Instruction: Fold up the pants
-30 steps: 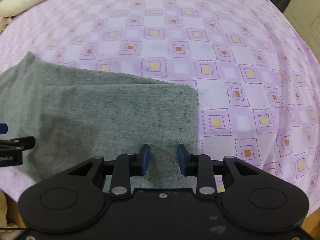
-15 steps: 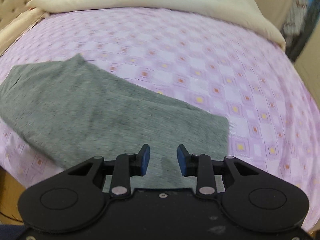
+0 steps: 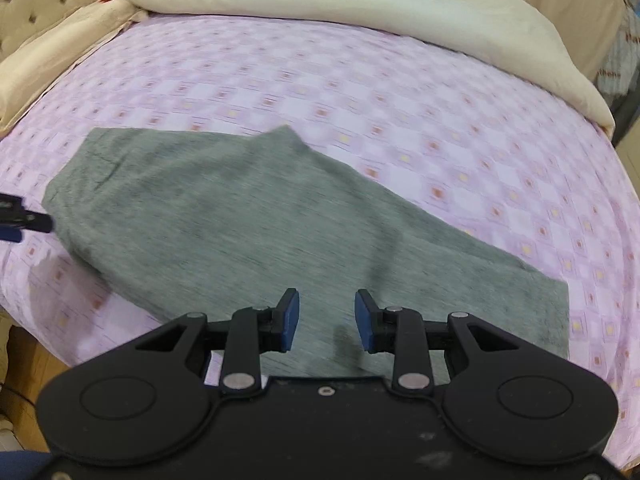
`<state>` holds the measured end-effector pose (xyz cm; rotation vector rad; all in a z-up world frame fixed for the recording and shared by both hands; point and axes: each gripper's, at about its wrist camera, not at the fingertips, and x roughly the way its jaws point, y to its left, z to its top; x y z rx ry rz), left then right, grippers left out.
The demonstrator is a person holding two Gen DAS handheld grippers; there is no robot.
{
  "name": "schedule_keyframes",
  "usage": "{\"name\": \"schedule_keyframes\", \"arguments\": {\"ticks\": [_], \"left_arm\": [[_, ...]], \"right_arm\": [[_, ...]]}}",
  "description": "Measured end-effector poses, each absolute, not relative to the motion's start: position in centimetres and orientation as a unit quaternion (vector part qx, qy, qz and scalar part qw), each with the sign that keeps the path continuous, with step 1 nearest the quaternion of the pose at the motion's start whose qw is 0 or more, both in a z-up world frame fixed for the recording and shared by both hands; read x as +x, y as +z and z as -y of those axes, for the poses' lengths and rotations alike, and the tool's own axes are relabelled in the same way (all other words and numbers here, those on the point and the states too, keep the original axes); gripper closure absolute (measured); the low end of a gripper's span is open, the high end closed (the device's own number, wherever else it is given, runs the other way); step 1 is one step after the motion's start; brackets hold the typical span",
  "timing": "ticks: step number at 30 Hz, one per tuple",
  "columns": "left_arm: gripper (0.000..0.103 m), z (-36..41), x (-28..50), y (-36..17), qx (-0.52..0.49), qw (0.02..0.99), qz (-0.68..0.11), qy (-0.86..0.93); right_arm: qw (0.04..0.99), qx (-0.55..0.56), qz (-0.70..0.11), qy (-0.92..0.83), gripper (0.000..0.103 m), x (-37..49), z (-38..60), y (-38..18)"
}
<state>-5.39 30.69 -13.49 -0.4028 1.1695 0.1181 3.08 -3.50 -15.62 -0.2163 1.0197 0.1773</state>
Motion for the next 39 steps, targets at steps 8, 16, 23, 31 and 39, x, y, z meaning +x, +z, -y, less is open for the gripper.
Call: {"name": "schedule_keyframes", "arguments": {"ticks": [8, 16, 23, 31, 39], "left_arm": [[0.026, -32.4, -3.0, -16.7, -0.216, 0.79, -0.574, 0.022], [0.026, -33.7, -1.7, -16.7, -0.25, 0.781, -0.571, -0.007], [0.028, -33.8, -1.0, -17.1, -0.247, 0.785, -0.569, -0.005], [0.073, -31.6, -1.6, -13.8, -0.163, 0.826, -0.539, 0.0], [0.079, -25.8, -2.6, -6.2, -0.087, 0.875, -0.476, 0.001]], "right_arm": [[0.858, -0.138, -0.487, 0.084, 0.07, 2.6, -0.7, -14.4], [0.853, -0.124, -0.502, 0.065, 0.07, 3.8, -1.2, -14.7], [0.853, -0.126, -0.503, 0.065, 0.07, 4.3, -1.4, -14.8], [0.851, -0.11, -0.508, 0.079, 0.07, 3.8, -0.6, -15.0], [0.85, -0.042, -0.521, 0.069, 0.07, 3.7, 4.5, -15.9]]}}
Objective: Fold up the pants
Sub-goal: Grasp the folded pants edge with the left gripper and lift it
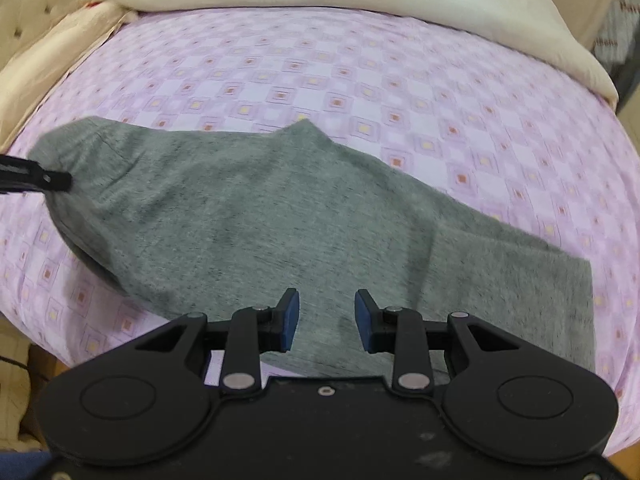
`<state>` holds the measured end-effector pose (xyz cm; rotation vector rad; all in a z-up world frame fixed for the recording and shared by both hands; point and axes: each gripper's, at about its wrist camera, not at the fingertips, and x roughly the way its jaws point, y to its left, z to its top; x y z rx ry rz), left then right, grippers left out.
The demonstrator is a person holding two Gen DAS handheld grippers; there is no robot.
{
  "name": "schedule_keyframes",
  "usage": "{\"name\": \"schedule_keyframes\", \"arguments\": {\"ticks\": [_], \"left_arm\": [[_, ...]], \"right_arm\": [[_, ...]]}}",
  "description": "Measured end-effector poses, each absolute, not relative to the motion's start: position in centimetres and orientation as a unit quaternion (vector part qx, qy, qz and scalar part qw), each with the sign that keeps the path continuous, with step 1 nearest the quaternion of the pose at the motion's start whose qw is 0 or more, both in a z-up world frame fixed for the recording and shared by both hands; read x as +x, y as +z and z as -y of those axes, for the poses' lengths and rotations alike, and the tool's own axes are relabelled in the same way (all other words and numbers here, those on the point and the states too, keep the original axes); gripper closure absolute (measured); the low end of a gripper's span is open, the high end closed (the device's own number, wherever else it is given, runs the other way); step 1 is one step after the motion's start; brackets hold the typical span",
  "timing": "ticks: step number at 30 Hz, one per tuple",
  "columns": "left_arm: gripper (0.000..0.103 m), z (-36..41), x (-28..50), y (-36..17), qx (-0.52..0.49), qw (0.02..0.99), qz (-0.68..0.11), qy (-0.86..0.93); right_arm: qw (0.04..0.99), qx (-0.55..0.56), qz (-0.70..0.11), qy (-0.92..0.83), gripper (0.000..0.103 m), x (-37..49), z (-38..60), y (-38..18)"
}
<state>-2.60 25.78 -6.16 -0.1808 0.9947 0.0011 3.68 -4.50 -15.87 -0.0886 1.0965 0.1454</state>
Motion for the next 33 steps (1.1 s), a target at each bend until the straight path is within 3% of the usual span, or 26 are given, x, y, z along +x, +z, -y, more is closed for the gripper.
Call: {"name": "schedule_keyframes", "arguments": {"ticks": [7, 12, 16, 22, 27, 33], "left_arm": [[0.082, -15.3, -3.6, 0.4, -0.035, 0.908, -0.418, -0.024], [0.082, -5.1, -3.9, 2.2, -0.01, 0.911, -0.403, -0.08], [0.083, 4.1, -4.4, 0.3, 0.013, 0.897, -0.417, -0.147], [0.081, 14.6, -5.0, -7.0, 0.089, 0.838, -0.494, -0.215], [0.069, 14.4, -6.1, -7.7, 0.096, 0.826, -0.512, -0.215], [0.069, 8.5, -6.8, -5.2, 0.059, 0.85, -0.503, -0.145]], "right_arm": [[0.85, -0.015, -0.521, 0.074, 0.07, 3.1, 12.4, -16.3], [0.85, 0.014, -0.523, 0.064, 0.07, 2.9, 19.7, -16.6], [0.852, 0.023, -0.522, 0.042, 0.07, 2.8, 25.4, -16.8], [0.846, 0.035, -0.532, 0.017, 0.07, 2.7, 31.3, -17.7], [0.849, 0.042, -0.526, 0.022, 0.07, 3.1, 32.8, -17.3], [0.844, 0.15, -0.512, 0.055, 0.066, 5.3, 32.9, -17.5]]}}
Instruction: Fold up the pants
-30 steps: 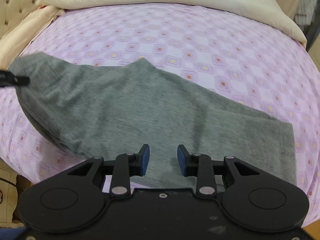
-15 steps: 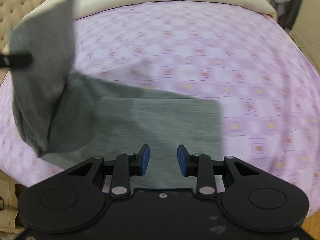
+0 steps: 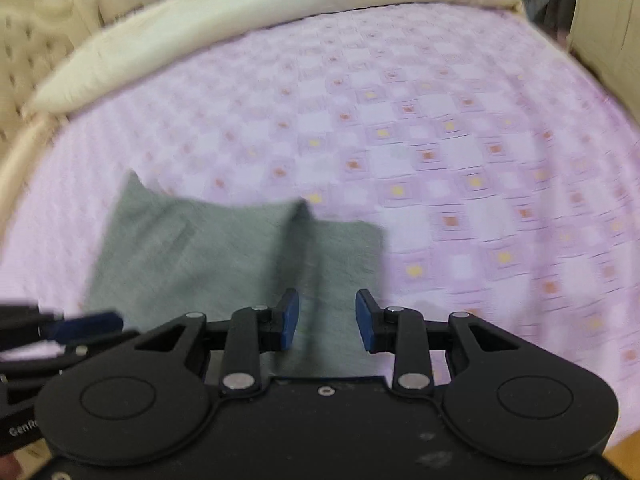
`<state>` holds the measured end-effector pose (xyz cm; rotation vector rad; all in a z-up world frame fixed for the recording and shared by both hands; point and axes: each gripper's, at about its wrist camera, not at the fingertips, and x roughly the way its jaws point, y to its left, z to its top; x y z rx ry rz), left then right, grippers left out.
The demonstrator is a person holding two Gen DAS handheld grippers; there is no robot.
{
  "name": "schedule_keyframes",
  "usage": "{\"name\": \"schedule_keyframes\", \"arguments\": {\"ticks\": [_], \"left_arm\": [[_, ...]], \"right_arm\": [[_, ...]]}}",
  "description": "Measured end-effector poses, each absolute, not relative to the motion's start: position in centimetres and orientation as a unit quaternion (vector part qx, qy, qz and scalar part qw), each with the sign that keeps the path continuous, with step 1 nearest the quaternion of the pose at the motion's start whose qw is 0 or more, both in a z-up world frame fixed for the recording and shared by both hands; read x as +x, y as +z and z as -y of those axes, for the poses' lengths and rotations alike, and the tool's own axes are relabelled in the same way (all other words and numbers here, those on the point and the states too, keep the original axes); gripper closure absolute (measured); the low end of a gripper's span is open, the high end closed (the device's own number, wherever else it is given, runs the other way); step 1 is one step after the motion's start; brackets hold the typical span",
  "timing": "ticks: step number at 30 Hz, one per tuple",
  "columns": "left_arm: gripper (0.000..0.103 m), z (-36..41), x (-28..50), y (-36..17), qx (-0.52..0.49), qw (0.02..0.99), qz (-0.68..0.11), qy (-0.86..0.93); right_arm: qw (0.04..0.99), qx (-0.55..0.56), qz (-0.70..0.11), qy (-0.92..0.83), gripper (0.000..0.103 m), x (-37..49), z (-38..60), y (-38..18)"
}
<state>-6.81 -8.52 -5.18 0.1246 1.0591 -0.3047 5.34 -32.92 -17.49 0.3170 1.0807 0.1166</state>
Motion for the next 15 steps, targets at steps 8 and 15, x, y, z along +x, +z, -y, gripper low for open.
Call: {"name": "schedule_keyframes", "arguments": {"ticks": [8, 15], "left_arm": [[0.07, 2.2, -6.7, -7.3, 0.065, 0.833, -0.547, -0.042], [0.07, 1.4, -8.3, -8.9, 0.102, 0.815, -0.567, -0.052]], "right_arm": [[0.793, 0.192, -0.576, 0.043, 0.062, 7.4, 32.0, -20.9], [0.775, 0.188, -0.6, 0.066, 0.057, 6.7, 30.6, -22.5]]}}
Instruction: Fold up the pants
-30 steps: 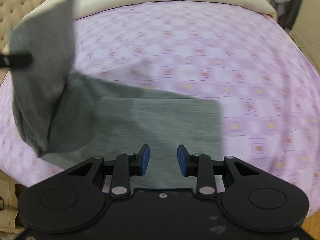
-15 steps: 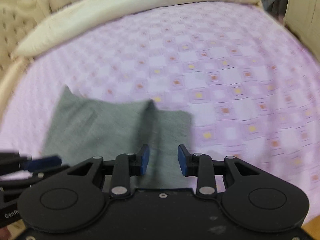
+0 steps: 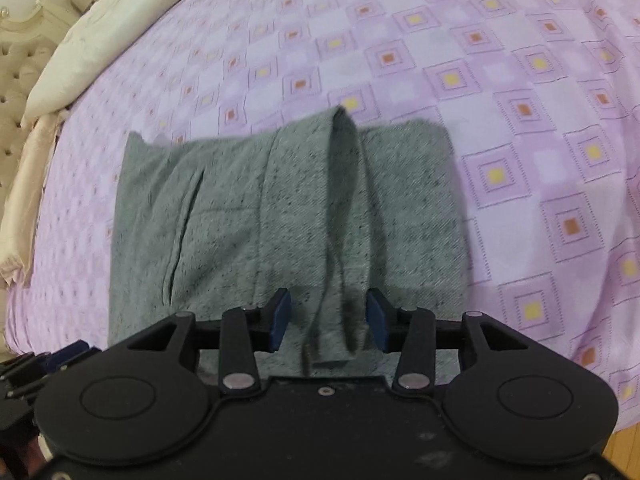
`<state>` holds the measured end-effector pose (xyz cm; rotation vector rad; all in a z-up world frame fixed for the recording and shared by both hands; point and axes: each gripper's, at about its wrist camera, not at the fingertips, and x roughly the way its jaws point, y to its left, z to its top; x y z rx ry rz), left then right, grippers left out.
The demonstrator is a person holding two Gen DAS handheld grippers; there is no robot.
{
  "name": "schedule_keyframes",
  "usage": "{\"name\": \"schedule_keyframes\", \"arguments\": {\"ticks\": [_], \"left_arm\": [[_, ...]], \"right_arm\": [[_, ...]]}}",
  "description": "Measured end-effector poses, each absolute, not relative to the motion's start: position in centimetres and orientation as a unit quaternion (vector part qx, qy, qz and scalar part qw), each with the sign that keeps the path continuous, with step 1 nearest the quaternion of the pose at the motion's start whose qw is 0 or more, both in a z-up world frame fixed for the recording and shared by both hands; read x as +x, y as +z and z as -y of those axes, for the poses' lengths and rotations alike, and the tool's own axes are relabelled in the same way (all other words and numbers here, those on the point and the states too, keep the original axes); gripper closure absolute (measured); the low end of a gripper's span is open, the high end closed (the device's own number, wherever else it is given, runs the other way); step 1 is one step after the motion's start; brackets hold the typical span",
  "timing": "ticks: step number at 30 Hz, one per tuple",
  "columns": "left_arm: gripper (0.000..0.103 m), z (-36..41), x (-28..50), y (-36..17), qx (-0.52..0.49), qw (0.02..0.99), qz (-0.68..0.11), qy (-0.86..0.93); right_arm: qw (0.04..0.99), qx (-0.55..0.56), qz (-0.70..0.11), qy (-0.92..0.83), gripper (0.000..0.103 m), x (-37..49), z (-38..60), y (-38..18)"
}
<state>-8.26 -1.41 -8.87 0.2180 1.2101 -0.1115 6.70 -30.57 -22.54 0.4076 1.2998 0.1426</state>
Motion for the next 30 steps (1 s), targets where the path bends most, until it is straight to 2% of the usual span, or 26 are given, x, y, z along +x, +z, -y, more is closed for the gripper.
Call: {"name": "schedule_keyframes", "arguments": {"ticks": [1, 3, 4, 6, 15, 17, 19, 23, 25, 26, 30], "left_arm": [[0.07, 1.6, -8.6, -9.1, 0.109, 0.812, -0.571, -0.058], [0.07, 1.8, -9.5, -9.2, 0.116, 0.808, -0.573, -0.068], [0.07, 2.1, -9.7, -9.3, 0.116, 0.808, -0.573, -0.075], [0.07, 3.1, -10.1, -9.5, 0.111, 0.808, -0.571, -0.093], [0.07, 9.1, -10.0, -10.5, 0.137, 0.831, -0.519, -0.145], [0.069, 10.0, -9.4, -11.3, 0.15, 0.829, -0.521, -0.139], [0.067, 10.2, -9.0, -12.3, 0.158, 0.826, -0.527, -0.124], [0.068, 8.4, -8.2, -14.7, 0.144, 0.803, -0.574, -0.076], [0.068, 7.5, -8.3, -15.5, 0.146, 0.795, -0.585, -0.057], [0.068, 7.1, -8.3, -15.7, 0.143, 0.794, -0.588, -0.055], [0.068, 6.7, -8.1, -15.4, 0.14, 0.795, -0.589, -0.038]], "right_arm": [[0.78, 0.185, -0.594, 0.072, 0.058, 6.6, 30.3, -22.4], [0.788, 0.158, -0.589, 0.089, 0.087, 6.4, 29.2, -21.7], [0.795, 0.122, -0.587, 0.09, 0.097, 6.5, 28.4, -21.0], [0.806, 0.1, -0.572, 0.112, 0.097, 6.5, 27.8, -19.3], [0.834, 0.148, -0.505, 0.165, 0.098, 7.9, 29.4, -11.6], [0.845, 0.124, -0.493, 0.164, 0.102, 7.6, 29.8, -10.8], [0.856, 0.106, -0.483, 0.15, 0.102, 7.2, 30.9, -10.4], [0.835, 0.122, -0.523, 0.119, 0.099, 7.8, 33.7, -12.6], [0.827, 0.13, -0.534, 0.115, 0.086, 7.9, 34.3, -14.3], [0.825, 0.136, -0.537, 0.112, 0.071, 7.9, 34.4, -15.1], [0.799, 0.151, -0.572, 0.108, 0.066, 7.8, 33.5, -18.6]]}}
